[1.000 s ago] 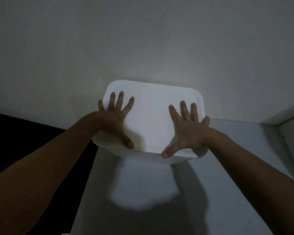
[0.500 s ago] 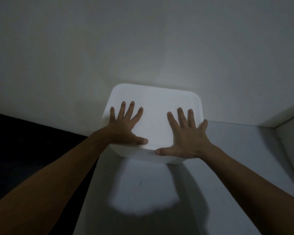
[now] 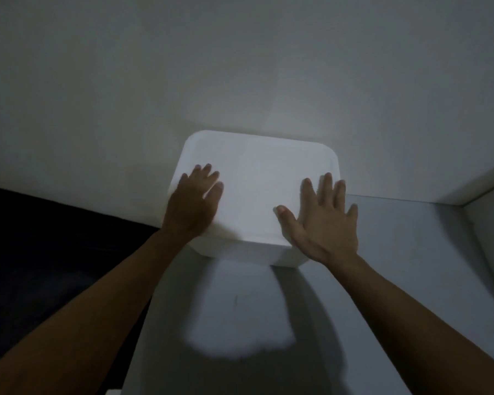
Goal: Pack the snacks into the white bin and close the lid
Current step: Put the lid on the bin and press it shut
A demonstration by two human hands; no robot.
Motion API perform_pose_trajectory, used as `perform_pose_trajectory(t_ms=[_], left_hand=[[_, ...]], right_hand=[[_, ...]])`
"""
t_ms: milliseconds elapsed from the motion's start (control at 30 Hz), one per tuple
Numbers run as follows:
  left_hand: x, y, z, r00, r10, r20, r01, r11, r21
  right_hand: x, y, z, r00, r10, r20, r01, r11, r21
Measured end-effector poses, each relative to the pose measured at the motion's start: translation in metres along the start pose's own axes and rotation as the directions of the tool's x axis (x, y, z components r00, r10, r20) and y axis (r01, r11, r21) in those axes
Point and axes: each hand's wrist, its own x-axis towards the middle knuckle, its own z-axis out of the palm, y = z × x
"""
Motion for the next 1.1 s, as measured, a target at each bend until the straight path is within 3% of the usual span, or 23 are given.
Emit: perform_pose_trajectory(t_ms=[133, 300, 533, 600, 667, 733, 800, 900, 1100], left_hand=[[0.004, -0.015, 0.005, 0.995, -0.085, -0.049, 0.095, 0.963, 0.253], [0.011, -0.012, 0.002, 0.987, -0.139, -0.075, 0.148, 0.98, 0.132], [0.006, -0.015, 0.001, 0.982, -0.087, -0.167, 0.092, 0.995, 0.026], [0.004, -0.011, -0.005, 0.99, -0.108, -0.096, 0.11, 0.994, 0.014], [-0.001, -0.007, -0.01, 0.999, -0.031, -0.019, 0.031, 0.999, -0.024], [-0.009, -0.004, -0.015, 0.975, 0.102, 0.198, -0.102, 0.995, -0.012], [-0.017, -0.003, -0.014, 0.914, 0.175, 0.365, -0.236, 0.963, 0.132], [-0.024, -0.006, -0.01, 0.911, 0.206, 0.358, -0.323, 0.895, 0.307], [-0.017, -0.004, -0.009, 0.931, 0.204, 0.303, -0.303, 0.894, 0.33]], right_hand=[[0.005, -0.003, -0.004, 0.985, 0.172, 0.011, -0.171, 0.973, 0.154], [0.005, -0.003, -0.007, 0.985, 0.174, -0.002, -0.171, 0.974, 0.147], [0.005, -0.001, -0.007, 0.991, 0.129, 0.039, -0.133, 0.982, 0.136], [0.004, 0.003, -0.013, 0.99, 0.092, 0.104, -0.106, 0.984, 0.142], [0.005, 0.013, -0.018, 0.984, -0.002, 0.177, -0.03, 0.984, 0.177], [0.003, 0.026, -0.023, 0.963, -0.125, 0.238, 0.086, 0.982, 0.17], [-0.002, 0.037, -0.022, 0.932, -0.187, 0.311, 0.164, 0.981, 0.099], [-0.011, 0.038, -0.012, 0.944, -0.191, 0.271, 0.195, 0.981, 0.012], [-0.008, 0.033, -0.007, 0.976, -0.106, 0.193, 0.085, 0.99, 0.111]])
